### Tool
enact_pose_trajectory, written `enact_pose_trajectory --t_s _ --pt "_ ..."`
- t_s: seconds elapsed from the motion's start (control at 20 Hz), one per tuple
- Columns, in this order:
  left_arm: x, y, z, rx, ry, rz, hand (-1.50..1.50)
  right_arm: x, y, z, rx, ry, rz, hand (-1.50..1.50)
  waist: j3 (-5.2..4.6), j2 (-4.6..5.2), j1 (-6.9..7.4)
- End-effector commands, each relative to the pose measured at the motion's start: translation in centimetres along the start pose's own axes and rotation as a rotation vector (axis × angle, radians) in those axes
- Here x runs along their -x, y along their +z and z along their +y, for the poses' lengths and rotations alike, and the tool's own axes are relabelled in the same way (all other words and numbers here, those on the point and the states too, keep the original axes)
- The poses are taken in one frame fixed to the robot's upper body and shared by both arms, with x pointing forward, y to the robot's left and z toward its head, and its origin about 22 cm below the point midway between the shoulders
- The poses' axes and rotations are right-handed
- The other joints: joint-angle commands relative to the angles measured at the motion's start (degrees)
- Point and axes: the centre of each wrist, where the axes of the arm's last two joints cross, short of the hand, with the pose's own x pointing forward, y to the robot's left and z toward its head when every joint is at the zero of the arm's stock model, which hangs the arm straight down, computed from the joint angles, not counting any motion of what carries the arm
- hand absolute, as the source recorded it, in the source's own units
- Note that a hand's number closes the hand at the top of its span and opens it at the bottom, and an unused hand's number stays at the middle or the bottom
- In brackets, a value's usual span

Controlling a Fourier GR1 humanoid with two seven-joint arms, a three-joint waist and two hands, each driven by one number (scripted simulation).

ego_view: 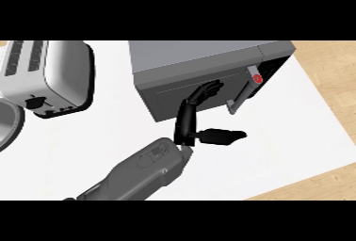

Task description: Pick up the milk, place it into the microwave and close the microwave

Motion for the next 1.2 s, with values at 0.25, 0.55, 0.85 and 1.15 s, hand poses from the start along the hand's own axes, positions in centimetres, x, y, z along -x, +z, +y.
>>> enact_pose_trajectory --t_s 0.25,0.55,0.85,1.15 --pt "-0.9 -2.7 0.5 -0.084 0.005 -0.018 -1.5 0.2 -1.5 -0.8 0.002 0.035 -0.017 1.5 -0.06 0.98 0.35" --pt "-1.1 -2.8 0.3 -0.072 0.015 -0.044 -1.5 4.0 0.0 3.1 0.096 -0.316 -0.003 -1.5 0.5 1.7 1.2" --pt "-0.6 -2.9 0.6 -0.085 0.009 -0.037 -1.5 5.3 -0.1 3.1 0.095 -0.419 0.024 -1.5 0.16 1.55 0.77" --pt "-0.5 -3.0 0.6 -0.088 0.016 -0.049 -1.5 6.0 -0.4 2.0 0.088 -0.463 0.026 -1.5 0.17 1.74 0.17"
